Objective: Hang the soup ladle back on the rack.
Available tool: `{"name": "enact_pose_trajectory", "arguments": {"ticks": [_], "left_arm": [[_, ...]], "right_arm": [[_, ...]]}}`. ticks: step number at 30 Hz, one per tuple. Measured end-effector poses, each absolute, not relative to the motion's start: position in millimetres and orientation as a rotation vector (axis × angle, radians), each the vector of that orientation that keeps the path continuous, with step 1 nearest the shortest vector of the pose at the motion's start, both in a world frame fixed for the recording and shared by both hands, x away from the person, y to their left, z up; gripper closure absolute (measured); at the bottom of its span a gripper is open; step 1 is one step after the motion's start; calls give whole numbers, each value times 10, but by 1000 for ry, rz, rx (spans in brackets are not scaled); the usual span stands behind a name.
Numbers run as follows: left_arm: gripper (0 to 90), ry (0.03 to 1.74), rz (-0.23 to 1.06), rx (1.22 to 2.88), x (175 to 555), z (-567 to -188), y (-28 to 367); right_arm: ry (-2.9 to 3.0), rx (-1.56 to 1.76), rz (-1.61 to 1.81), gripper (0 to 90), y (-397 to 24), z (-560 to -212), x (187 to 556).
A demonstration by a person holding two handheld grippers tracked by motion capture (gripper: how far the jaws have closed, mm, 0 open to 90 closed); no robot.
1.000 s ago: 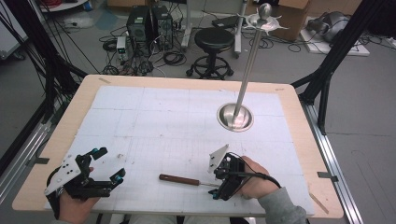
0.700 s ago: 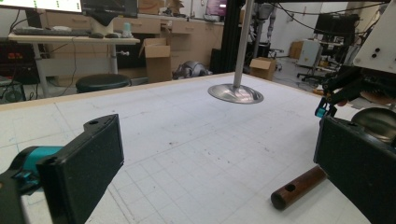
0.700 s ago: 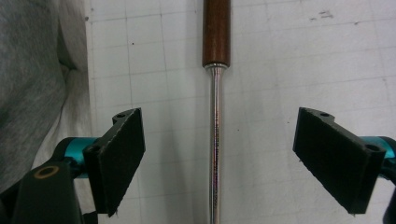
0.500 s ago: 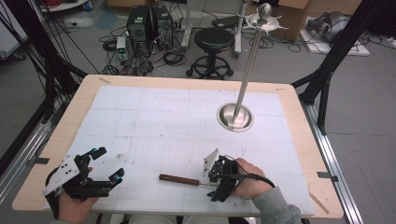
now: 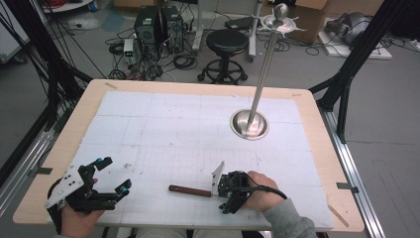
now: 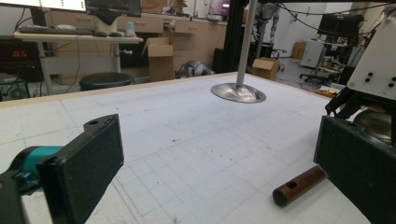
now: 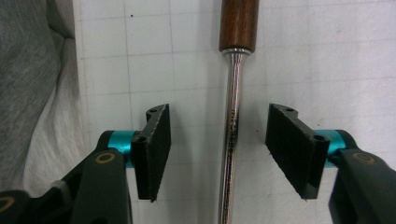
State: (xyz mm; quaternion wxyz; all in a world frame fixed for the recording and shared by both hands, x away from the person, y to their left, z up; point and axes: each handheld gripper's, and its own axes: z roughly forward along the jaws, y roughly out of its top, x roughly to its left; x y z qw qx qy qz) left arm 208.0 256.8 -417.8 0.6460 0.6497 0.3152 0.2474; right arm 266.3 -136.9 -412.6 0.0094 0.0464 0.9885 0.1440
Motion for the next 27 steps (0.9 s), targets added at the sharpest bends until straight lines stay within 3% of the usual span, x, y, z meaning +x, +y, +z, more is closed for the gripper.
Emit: {"name": "enact_pose_trajectory", "arguments": {"ticks": [20,25,27], "left_arm": [[19,720,568,1481,2060,-4171,2596],[19,718,567,1479,2069,-4175,2582],[19,717,566,1478,2069,-4174,2582]], "right_arm": [[3092,213,425,682,-1476,-4101,2683],[3076,221,421,832,-1448,-4098,2665],[3071,222,414,838,-1442,-4097,2657]]}}
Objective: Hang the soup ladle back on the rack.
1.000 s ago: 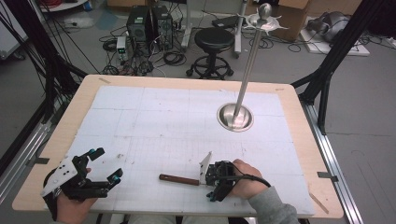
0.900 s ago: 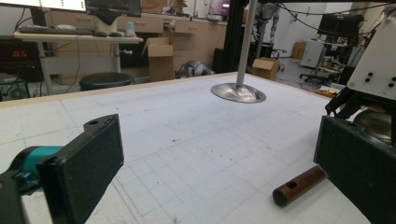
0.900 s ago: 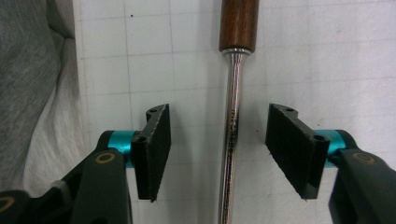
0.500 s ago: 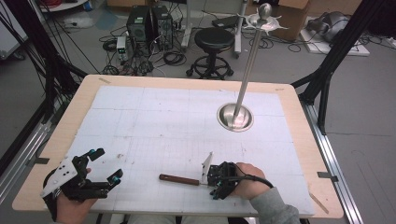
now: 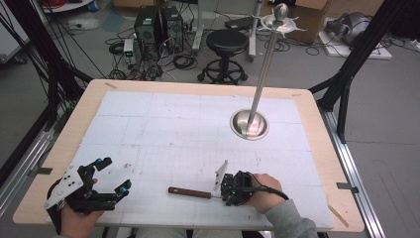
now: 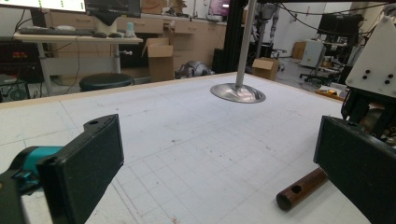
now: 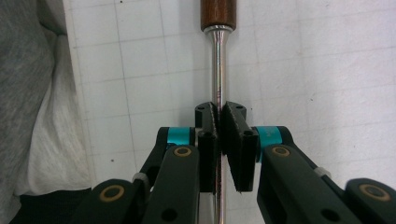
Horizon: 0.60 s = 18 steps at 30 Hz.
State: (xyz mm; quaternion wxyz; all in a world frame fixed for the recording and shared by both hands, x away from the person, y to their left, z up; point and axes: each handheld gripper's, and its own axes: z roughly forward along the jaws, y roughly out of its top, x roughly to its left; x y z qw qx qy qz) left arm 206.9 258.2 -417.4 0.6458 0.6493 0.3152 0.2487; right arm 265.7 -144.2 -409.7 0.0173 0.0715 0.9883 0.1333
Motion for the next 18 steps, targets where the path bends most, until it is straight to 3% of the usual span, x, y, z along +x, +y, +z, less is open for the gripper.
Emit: {"name": "enact_pose_trajectory", "arguments": {"ticks": [18], "left_arm": [[19,715,567,1473,2062,-4161,2603]], "right_arm": [[3035,312,688,847,-1703,-3953,2714]]}}
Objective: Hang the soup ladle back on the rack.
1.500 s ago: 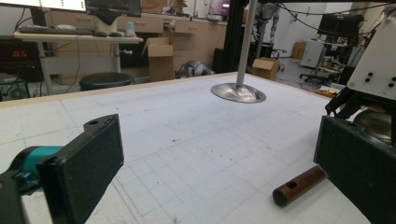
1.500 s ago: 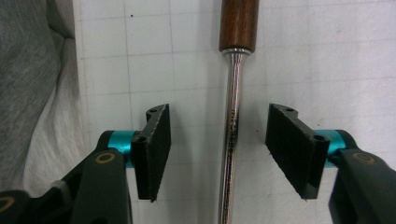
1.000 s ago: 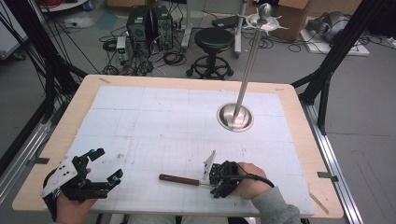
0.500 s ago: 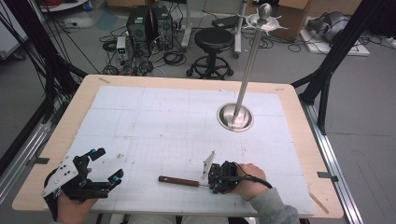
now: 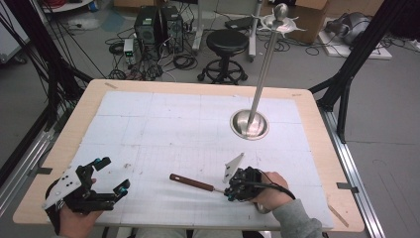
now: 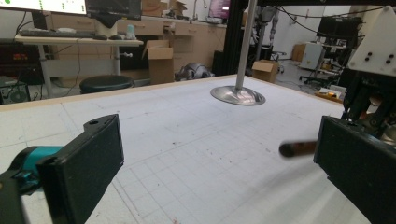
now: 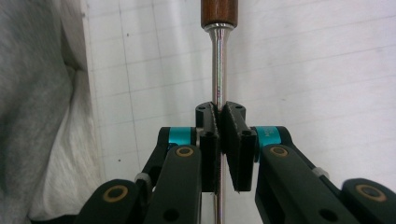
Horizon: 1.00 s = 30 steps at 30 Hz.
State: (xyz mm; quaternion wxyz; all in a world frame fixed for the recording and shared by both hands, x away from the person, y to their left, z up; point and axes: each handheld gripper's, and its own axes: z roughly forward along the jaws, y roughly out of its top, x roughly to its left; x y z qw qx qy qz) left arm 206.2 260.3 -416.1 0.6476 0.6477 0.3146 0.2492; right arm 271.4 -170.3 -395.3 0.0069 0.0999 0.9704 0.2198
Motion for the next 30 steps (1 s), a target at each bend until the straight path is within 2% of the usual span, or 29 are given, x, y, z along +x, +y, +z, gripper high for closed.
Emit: {"name": "enact_pose_trajectory", "arguments": {"ticks": [12,30], "left_arm": [[19,713,563,1472,2072,-4158,2588],[19,722,562,1475,2073,-4168,2601]], "right_arm": [[2905,451,1056,848,-2167,-3750,2797],[2704,479,1497,847,-2781,-3540,2831]]}}
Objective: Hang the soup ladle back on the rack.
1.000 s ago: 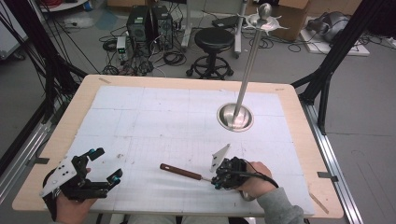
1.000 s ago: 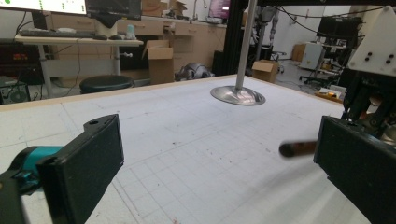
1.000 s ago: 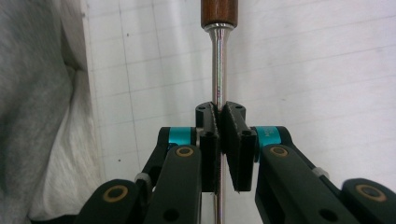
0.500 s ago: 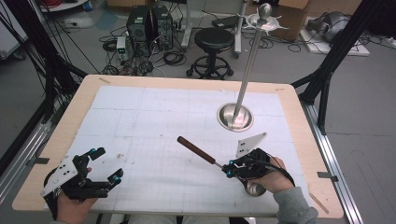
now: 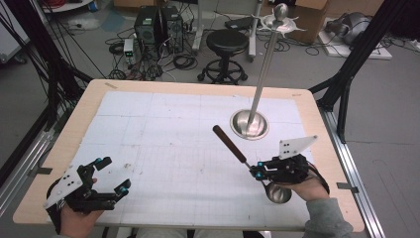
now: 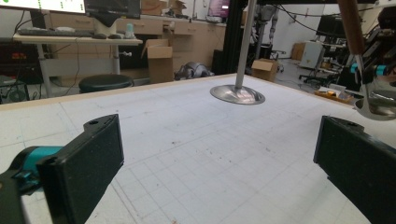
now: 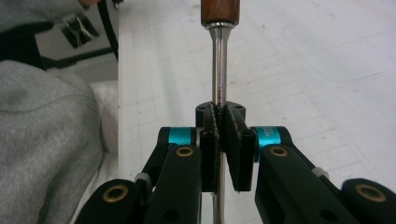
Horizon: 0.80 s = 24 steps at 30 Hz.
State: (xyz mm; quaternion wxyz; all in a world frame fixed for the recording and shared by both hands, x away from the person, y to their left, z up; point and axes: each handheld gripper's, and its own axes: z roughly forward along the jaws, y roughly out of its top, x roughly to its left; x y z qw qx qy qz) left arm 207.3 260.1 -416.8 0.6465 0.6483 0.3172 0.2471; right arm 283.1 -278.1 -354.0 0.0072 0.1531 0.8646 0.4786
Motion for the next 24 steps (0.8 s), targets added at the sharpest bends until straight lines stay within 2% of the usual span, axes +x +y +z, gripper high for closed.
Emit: {"name": "enact_pose_trajectory", "arguments": {"ticks": [15,24], "left_arm": [[19,723,554,1465,2084,-4170,2604],[19,717,533,1470,2109,-4180,2571]], "right_arm": [[2530,535,1619,846,-3184,-3492,2829],[2504,545,1610,846,-3273,-3469,2849]]}}
